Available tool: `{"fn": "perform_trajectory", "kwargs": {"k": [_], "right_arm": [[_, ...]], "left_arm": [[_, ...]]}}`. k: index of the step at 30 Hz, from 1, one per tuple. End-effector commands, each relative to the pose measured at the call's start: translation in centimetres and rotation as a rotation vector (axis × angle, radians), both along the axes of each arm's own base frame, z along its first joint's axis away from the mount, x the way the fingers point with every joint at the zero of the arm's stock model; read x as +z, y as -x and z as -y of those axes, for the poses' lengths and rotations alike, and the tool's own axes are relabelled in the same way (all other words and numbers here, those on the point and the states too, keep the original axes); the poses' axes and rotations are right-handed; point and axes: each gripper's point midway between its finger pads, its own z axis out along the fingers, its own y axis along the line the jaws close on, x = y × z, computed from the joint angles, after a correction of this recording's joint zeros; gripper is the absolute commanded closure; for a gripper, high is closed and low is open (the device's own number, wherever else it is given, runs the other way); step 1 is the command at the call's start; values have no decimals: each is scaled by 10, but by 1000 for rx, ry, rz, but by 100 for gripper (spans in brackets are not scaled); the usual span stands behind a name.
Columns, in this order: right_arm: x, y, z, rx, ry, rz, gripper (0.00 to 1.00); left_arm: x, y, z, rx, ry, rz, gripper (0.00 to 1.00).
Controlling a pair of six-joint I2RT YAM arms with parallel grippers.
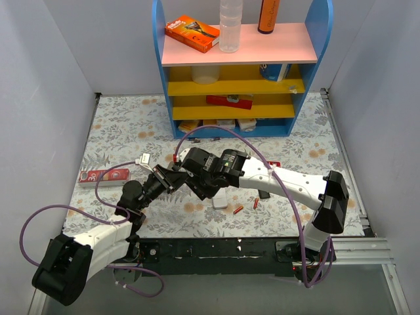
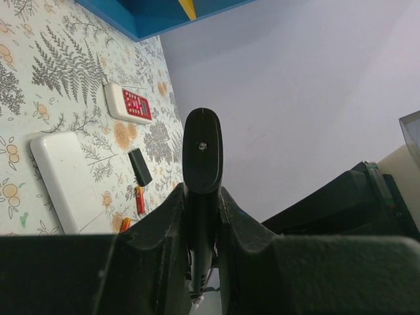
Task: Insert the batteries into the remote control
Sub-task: Load the battery into the remote control.
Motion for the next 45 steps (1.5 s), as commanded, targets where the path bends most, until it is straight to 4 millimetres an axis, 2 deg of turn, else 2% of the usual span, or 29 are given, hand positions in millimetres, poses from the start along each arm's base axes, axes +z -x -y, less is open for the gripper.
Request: {"fn": "perform_trajectory", "kwargs": {"k": [1, 18, 34, 45], "right_arm": [[10, -1, -5, 10, -16, 7, 99], [8, -4, 4, -41, 40, 1, 95], [8, -6, -5, -43, 55, -18, 88], [7, -7, 0, -74, 86, -15, 83]], "left_arm": [[11, 2, -1, 2, 32, 38, 100], [10, 2, -2, 11, 56, 25, 100], [10, 4, -3, 18, 64, 31, 100], [9, 4, -3, 24, 69, 29, 100]]}}
